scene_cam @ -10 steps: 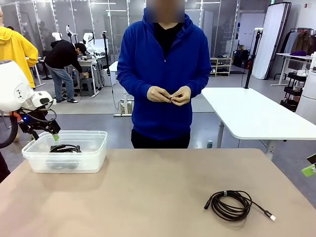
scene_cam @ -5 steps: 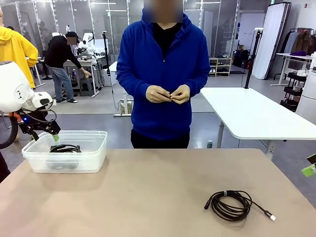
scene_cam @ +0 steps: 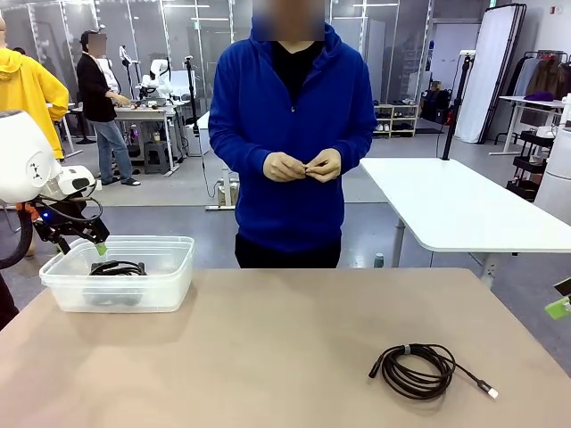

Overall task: Organize and store the cables.
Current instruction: Place the USB Extension Cable into the Organizing box.

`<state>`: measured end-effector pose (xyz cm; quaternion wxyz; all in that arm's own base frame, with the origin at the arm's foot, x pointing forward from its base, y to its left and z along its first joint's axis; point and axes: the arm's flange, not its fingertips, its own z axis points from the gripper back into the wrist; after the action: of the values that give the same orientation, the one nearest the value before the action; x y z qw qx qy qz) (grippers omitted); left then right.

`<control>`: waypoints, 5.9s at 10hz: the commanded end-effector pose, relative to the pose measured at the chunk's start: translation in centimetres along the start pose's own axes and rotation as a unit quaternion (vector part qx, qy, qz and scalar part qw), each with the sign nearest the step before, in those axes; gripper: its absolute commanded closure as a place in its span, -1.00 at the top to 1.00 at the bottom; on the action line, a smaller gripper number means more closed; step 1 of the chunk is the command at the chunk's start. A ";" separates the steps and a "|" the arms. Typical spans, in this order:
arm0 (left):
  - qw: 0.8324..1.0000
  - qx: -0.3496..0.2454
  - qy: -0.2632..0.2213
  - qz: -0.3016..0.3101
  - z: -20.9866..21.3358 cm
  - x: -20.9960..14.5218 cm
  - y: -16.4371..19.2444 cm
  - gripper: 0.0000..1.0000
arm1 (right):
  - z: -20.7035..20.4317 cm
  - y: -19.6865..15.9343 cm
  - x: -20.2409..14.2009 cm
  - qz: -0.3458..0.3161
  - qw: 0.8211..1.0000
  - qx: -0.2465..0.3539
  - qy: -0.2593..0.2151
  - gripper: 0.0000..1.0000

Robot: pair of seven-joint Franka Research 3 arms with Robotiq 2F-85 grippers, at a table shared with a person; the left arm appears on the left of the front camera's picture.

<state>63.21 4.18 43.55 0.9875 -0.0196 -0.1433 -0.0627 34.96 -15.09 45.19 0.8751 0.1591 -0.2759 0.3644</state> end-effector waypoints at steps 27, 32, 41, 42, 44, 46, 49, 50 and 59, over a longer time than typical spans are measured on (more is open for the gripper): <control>0.897 -0.160 -0.211 -0.354 15.7 -27.0 6.0 1.00 | 0.1 -0.1 0.0 0.002 1.000 0.003 -0.007 1.00; 0.897 -0.160 -0.211 -0.354 15.7 -27.0 6.0 1.00 | 0.1 -0.1 0.0 0.002 1.000 0.003 -0.007 1.00; 0.897 -0.160 -0.211 -0.354 15.7 -27.0 6.0 1.00 | -3.2 -0.1 5.9 -0.012 0.999 -0.028 0.040 1.00; 0.897 -0.160 -0.211 -0.354 15.7 -27.0 6.0 1.00 | -3.5 0.0 6.5 -0.008 0.999 -0.022 0.043 1.00; 0.897 -0.160 -0.211 -0.354 15.7 -27.0 6.0 1.00 | -4.7 0.4 8.9 0.001 0.997 -0.033 0.066 1.00; 0.897 -0.160 -0.211 -0.354 15.7 -27.0 6.0 1.00 | -8.4 1.0 12.6 0.027 0.994 -0.020 0.101 1.00; 0.897 -0.160 -0.211 -0.354 15.7 -27.0 6.0 1.00 | -15.2 2.5 16.1 0.057 0.983 -0.028 0.170 1.00; 0.897 -0.160 -0.211 -0.354 15.7 -27.0 6.0 1.00 | -17.5 2.8 16.5 0.067 0.979 -0.034 0.190 1.00; 0.897 -0.160 -0.211 -0.354 15.7 -27.0 6.0 1.00 | -28.5 5.1 13.9 0.135 0.940 0.029 0.312 1.00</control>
<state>33.87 14.20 50.76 0.8310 -0.1407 -0.3314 -0.4241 49.06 9.36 31.24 0.8484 0.0375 -0.0118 0.5279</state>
